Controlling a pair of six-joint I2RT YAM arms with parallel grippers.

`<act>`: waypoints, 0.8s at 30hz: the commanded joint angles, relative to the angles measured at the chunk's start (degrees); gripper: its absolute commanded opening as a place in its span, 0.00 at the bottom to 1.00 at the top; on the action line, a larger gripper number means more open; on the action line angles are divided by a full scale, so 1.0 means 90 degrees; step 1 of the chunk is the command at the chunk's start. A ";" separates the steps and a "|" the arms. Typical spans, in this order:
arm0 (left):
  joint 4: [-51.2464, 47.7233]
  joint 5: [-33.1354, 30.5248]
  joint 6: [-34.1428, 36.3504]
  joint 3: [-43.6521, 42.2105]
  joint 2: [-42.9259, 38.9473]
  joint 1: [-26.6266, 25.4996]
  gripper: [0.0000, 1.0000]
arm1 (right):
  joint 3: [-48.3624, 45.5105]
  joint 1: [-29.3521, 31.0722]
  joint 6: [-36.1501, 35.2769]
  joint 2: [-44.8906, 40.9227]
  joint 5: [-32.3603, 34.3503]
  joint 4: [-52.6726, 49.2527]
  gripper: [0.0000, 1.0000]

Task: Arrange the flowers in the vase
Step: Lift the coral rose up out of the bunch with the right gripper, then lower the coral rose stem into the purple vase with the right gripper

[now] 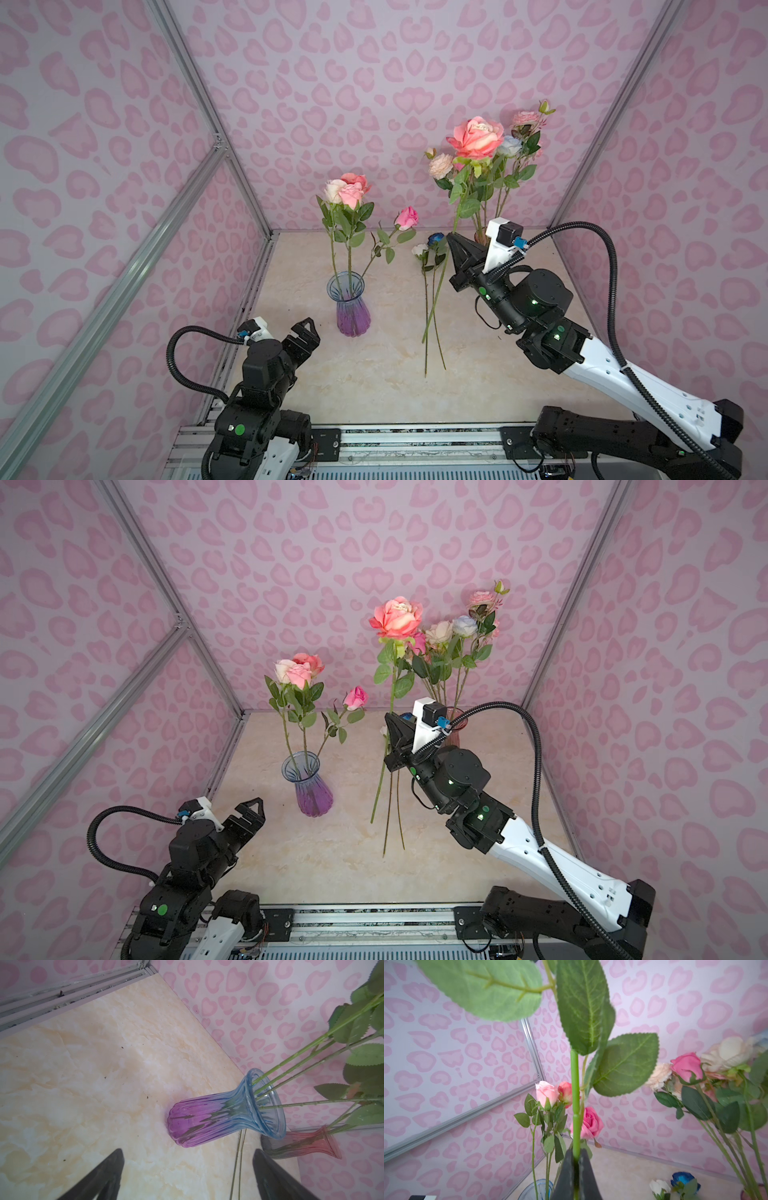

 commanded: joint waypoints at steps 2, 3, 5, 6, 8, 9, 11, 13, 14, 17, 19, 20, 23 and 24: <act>0.0171 0.0173 0.0098 0.0029 -0.0020 0.0006 0.97 | 0.0597 0.0377 -0.0879 0.0907 -0.0122 0.1450 0.00; 0.0173 0.0211 0.0119 0.0033 -0.0032 0.0008 0.98 | 0.0812 0.0435 -0.0971 0.1185 -0.0174 0.1584 0.00; 0.0125 0.0276 0.0157 0.0037 -0.0039 0.0005 0.97 | 0.1238 0.0504 -0.1047 0.1699 -0.0325 0.1792 0.00; 0.0110 0.0315 0.0185 0.0039 -0.0041 0.0009 0.98 | 0.1440 0.0528 -0.1091 0.1963 -0.0388 0.1947 0.00; 0.0067 0.0354 0.0228 0.0056 -0.0072 0.0001 0.97 | 0.1800 0.0552 -0.1118 0.2437 -0.0386 0.2254 0.00; 0.0059 0.0375 0.0248 0.0054 -0.0084 0.0006 0.97 | 0.2020 0.0599 -0.1202 0.2704 -0.0318 0.2395 0.00; 0.0044 0.0395 0.0274 0.0039 -0.0090 0.0000 0.97 | 0.2550 0.0701 -0.1385 0.3243 -0.0260 0.2618 0.00; 0.0044 0.0406 0.0301 0.0066 -0.0089 0.0005 0.97 | 0.3107 0.0733 -0.1416 0.3767 -0.0337 0.2517 0.00; 0.0044 0.0419 0.0324 0.0087 -0.0088 0.0004 0.97 | 0.3368 0.0731 -0.1445 0.4004 -0.0399 0.2448 0.00; 0.0041 0.0460 0.0378 0.0143 -0.0097 0.0005 0.97 | 0.3827 0.0751 -0.1579 0.4568 -0.0379 0.2346 0.00; 0.0036 0.0450 0.0412 0.0158 -0.0102 0.0005 0.97 | 0.3920 0.0754 -0.1616 0.4798 -0.0324 0.2251 0.00; 0.0015 0.0417 0.0407 0.0161 -0.0096 0.0001 0.97 | 0.3894 0.0755 -0.1623 0.4881 -0.0328 0.2250 0.00; 0.0028 0.0381 0.0411 0.0128 -0.0068 0.0007 0.97 | 0.3769 0.0750 -0.1715 0.5053 -0.0289 0.2256 0.00; 0.0048 0.0408 0.0416 0.0106 -0.0060 0.0009 0.97 | 0.3725 0.0746 -0.1733 0.5094 -0.0297 0.2260 0.00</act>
